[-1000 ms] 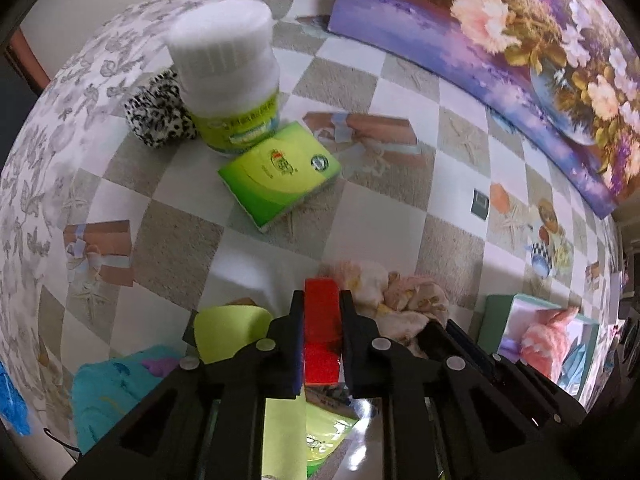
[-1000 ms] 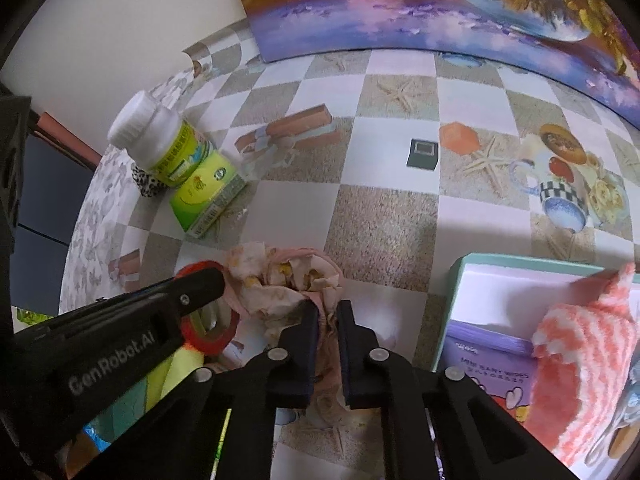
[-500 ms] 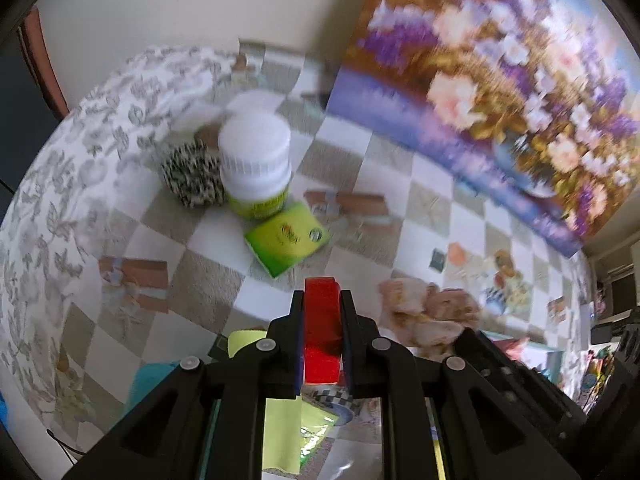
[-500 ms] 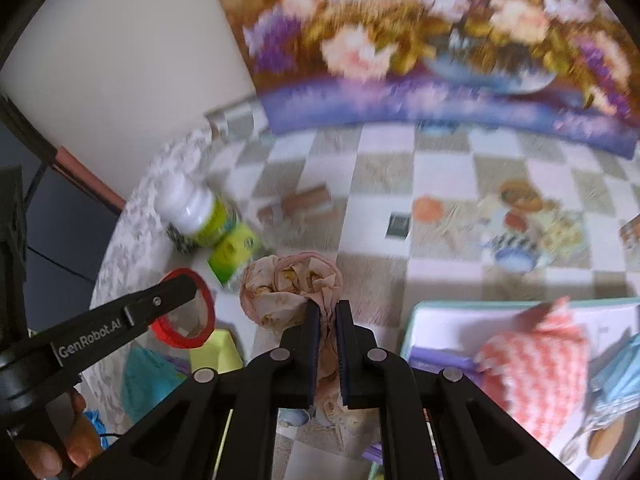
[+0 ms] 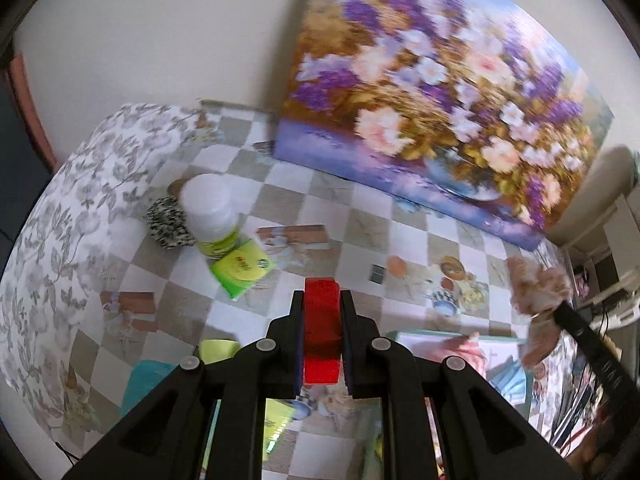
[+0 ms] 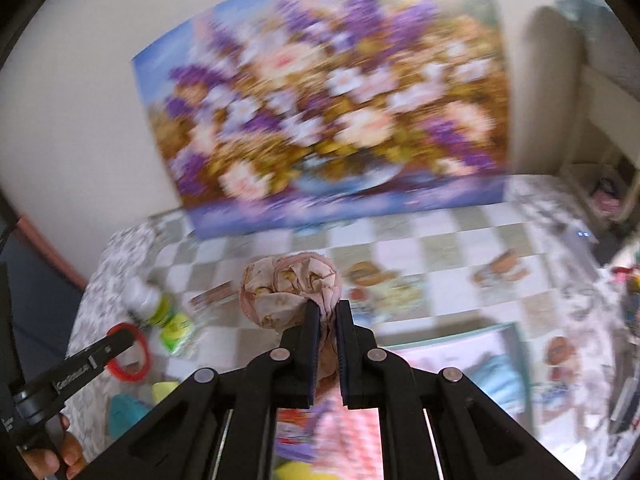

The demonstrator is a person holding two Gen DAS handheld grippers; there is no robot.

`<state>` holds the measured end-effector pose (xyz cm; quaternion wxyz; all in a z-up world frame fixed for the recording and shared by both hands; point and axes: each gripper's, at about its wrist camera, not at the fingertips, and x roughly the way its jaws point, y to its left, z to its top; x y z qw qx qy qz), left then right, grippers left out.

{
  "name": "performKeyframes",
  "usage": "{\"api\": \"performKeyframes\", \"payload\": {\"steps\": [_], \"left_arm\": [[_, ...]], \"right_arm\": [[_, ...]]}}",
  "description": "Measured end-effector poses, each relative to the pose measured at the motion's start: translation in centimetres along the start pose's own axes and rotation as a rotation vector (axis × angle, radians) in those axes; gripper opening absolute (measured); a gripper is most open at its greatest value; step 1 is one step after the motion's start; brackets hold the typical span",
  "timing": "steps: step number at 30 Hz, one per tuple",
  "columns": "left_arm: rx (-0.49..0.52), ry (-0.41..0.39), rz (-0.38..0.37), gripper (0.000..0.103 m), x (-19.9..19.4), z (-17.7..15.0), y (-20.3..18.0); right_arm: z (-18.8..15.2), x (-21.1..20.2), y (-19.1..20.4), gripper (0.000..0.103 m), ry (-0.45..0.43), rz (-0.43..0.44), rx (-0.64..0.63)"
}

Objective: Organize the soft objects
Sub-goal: 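Carry the red ring and pink scrunchie into the white tray and open both tools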

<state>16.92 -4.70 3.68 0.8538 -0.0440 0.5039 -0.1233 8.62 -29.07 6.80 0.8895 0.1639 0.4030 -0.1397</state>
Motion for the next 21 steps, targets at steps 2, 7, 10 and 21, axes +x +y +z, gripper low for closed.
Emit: {"api": "performKeyframes", "payload": {"steps": [2,7,10,21], "left_arm": [[0.04,0.006,-0.012,0.016,0.1,-0.4,-1.8],[0.153,0.017,-0.039,0.016,-0.1,-1.6,-6.8],[0.205,0.029,-0.074,0.016,-0.1,-2.5,-9.9],[0.365,0.2,-0.134,0.016,4.3,-8.0,-17.9]], "right_arm": [[0.2,-1.0,-1.9,0.008,-0.017,-0.034,0.032],[0.2,-3.4,-6.6,0.008,-0.065,-0.105,0.126],[-0.1,-4.5,-9.0,0.008,-0.075,-0.141,0.163],[-2.4,-0.2,-13.9,0.009,0.095,-0.169,0.242]]}}
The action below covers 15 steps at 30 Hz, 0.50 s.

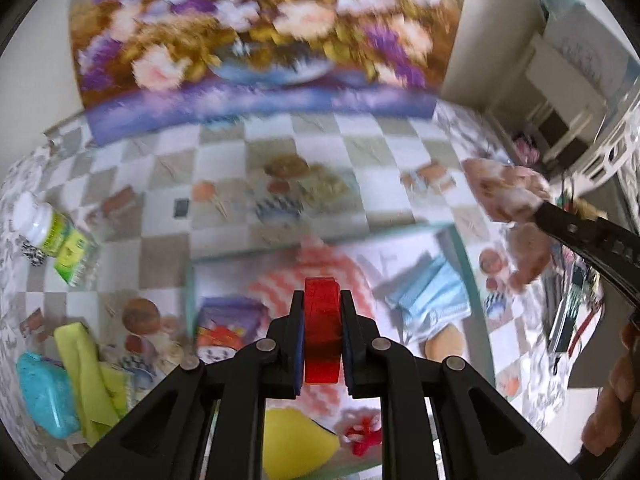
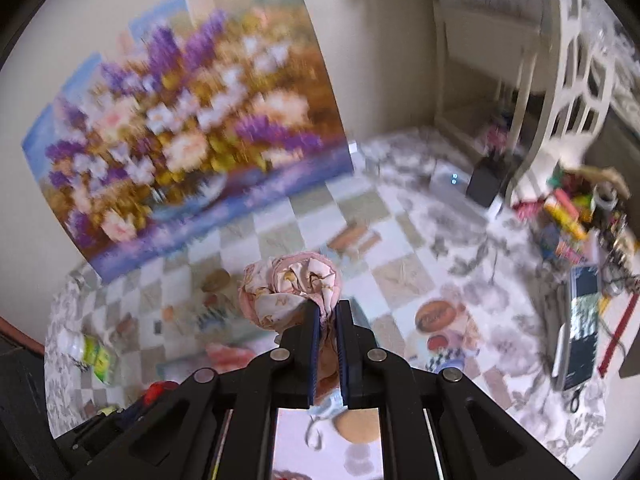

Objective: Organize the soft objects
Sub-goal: 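Carry the red ring and pink scrunchie into the white tray and open both tools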

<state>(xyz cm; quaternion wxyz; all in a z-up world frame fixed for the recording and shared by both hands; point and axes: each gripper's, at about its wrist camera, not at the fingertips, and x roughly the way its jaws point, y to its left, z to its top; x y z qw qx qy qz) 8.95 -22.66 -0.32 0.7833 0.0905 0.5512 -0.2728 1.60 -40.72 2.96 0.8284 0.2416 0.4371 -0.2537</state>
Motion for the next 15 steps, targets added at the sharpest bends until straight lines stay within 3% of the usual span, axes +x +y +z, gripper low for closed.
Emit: {"api": "performKeyframes", "payload": {"steps": [6,15], "left_arm": [[-0.006,0.075,0.027,0.016,2.8,-0.5,0.2],[-0.043,0.173,0.034,0.016,6.2,-1.4,1.1]], "right_arm": [[-1.7,5.1,-0.2,0.009,0.151,0.004,0.007],[-4.1,9.9,1.0,0.009,0.289,-0.015,-0.033]]}}
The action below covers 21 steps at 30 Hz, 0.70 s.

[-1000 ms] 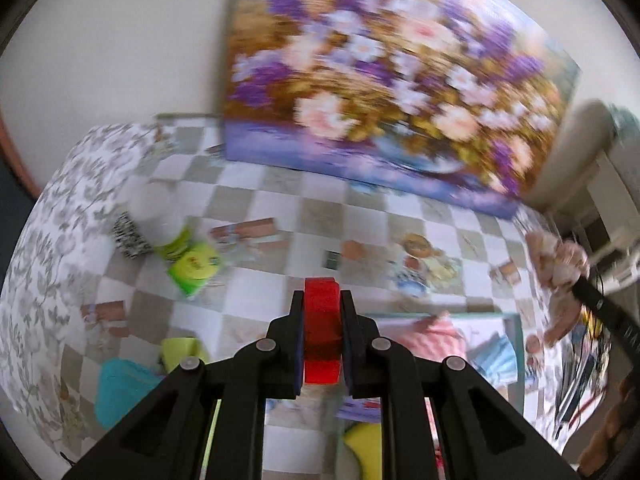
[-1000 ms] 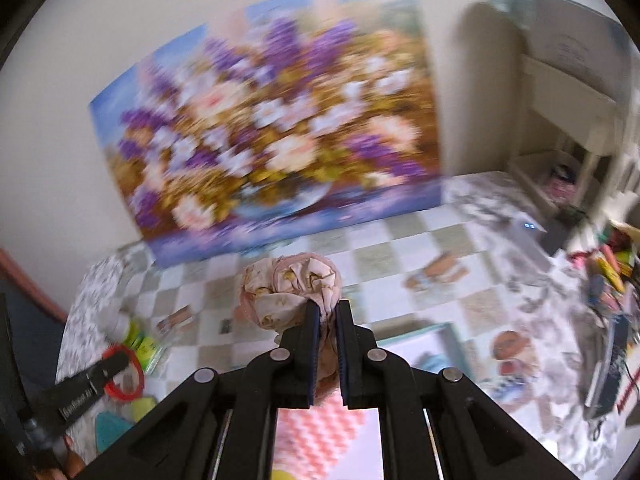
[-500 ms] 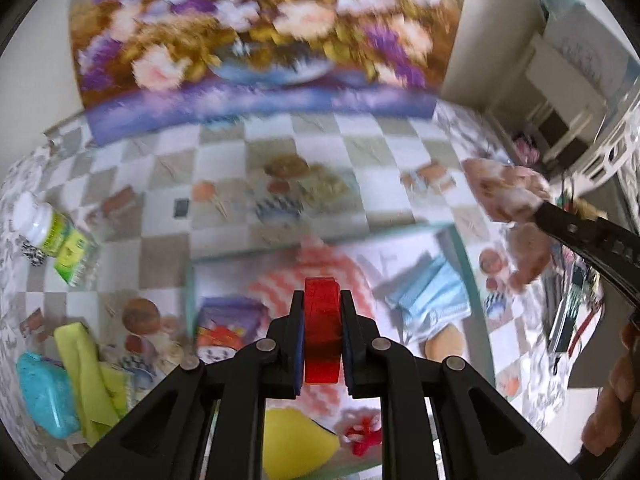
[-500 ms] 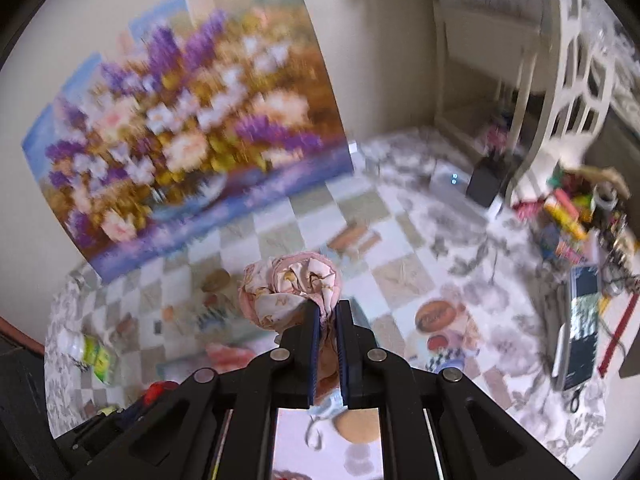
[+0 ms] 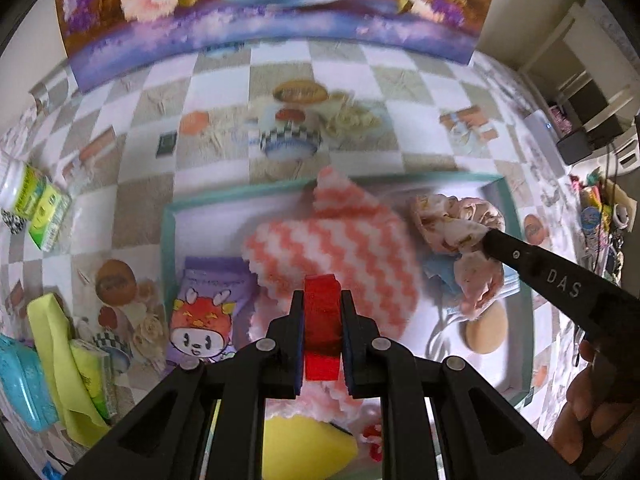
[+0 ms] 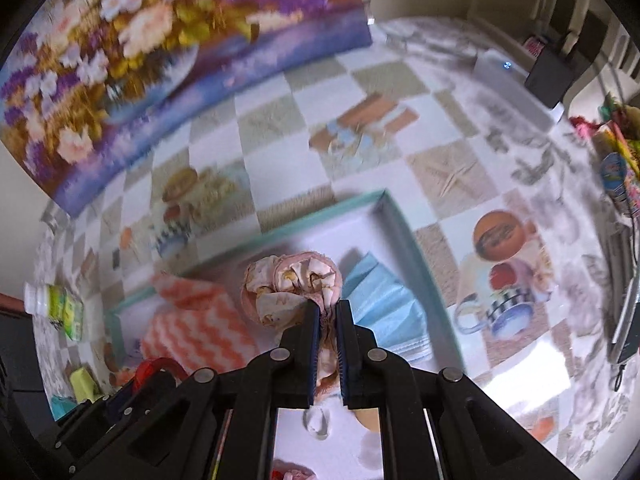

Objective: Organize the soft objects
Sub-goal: 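Carry the red ring and pink scrunchie into the white tray and open both tools, then move both open tools back toward the remaining pile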

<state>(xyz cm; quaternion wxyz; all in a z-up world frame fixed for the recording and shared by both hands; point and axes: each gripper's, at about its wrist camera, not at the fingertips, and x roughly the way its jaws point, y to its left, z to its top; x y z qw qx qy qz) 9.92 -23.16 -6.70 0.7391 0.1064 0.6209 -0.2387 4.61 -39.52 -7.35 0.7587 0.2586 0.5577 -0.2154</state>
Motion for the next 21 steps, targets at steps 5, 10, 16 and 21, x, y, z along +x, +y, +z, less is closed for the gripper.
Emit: {"api": "performKeyframes", "payload": {"steps": [5,10,16,21], "left_arm": [[0.012,0.022,0.013,0.016,1.0,-0.4,-0.4],[0.002,0.036,-0.01,0.016,0.7,-0.4,-0.6],[0.0,-0.016,-0.014,0.036,-1.7,0.1,-0.3],[-0.013,-0.091,-0.015,0.057,-4.4,0.6,0.5]], "right_arm": [[-0.2,1.0,0.4,0.012,0.027,-0.02,-0.014],[0.0,0.2,0.5,0.014,0.013,-0.03,-0.003],[0.5,-1.7,0.6,0.045,-0.033,-0.052,-0.006],[1.0,-4.4,0.6,0.056,-0.107,-0.052,0.007]]}}
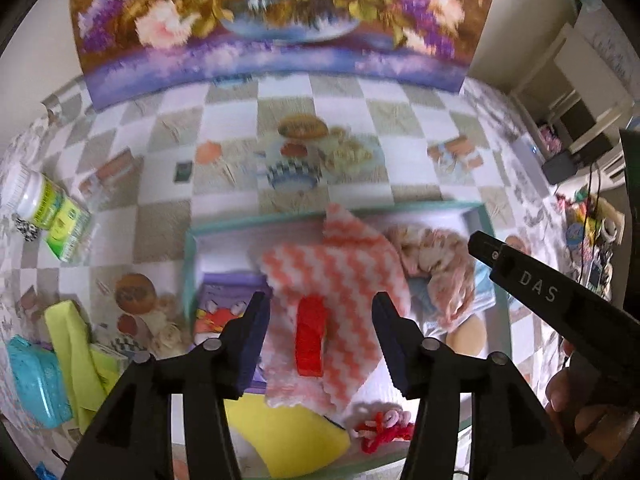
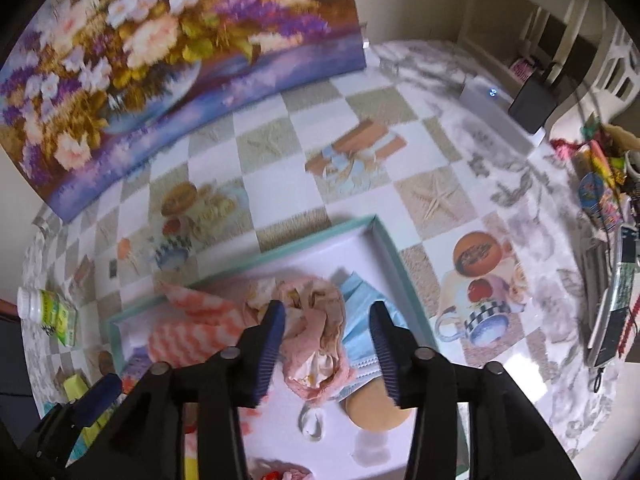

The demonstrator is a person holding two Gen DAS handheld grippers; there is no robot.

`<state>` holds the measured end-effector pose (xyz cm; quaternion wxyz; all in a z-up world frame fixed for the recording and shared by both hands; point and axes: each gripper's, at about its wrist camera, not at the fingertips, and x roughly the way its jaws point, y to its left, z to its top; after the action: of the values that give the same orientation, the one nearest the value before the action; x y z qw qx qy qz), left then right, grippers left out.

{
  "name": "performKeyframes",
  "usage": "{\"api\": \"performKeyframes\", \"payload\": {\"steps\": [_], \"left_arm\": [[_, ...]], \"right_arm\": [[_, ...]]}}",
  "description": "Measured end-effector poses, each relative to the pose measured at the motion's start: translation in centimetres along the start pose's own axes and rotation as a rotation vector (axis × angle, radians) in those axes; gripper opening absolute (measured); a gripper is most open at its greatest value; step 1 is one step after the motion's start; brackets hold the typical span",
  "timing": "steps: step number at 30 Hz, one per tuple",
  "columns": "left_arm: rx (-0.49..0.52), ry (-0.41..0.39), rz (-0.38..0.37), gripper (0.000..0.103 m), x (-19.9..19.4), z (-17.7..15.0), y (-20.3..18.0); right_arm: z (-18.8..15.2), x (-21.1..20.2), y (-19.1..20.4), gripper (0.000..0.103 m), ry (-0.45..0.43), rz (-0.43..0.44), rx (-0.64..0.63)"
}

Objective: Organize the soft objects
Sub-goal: 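Move both open tools back toward the remaining pile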

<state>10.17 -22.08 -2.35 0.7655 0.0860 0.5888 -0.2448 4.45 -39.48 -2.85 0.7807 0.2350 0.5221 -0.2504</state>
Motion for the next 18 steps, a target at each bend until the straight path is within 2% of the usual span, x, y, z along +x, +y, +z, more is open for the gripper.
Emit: {"api": "performKeyframes", "payload": {"steps": [3,7,9,13,15,18], "left_arm": [[-0.018,-0.05,0.005,0.069,-1.6,0.5,0.8],[-0.049,-0.103,0.023,0.074,-3.0,1.1,2.2],[-0.072,-0.129,0.042,0.083,-3.5,1.3,3.0],[-0.101,-0.178,0.103,0.086,-4.3,1.6,4.9],[-0.123,-0.186,0.139,0.091,-4.4,1.6,6.0],[-0.151,-0.184,0.164,0.091,-4.4,1.6,7.6]], "right_arm": [[0.4,-1.7,0.1,0.06,-0.049,-0.006,0.0],[0.8,-3.7,0.7,0.076,-0.113,-0.011,-0.011],[0.8,-4.4,1.1,0.084,-0.133,-0.017,-0.023],[0.8,-5.1,1.6,0.098,-0.158,-0.02,-0.033],[0.8,-5.3,1.9,0.102,-0.162,-0.012,-0.036],[0.5,-5.6,2.7,0.103,-0.164,-0.01,-0.056]]}}
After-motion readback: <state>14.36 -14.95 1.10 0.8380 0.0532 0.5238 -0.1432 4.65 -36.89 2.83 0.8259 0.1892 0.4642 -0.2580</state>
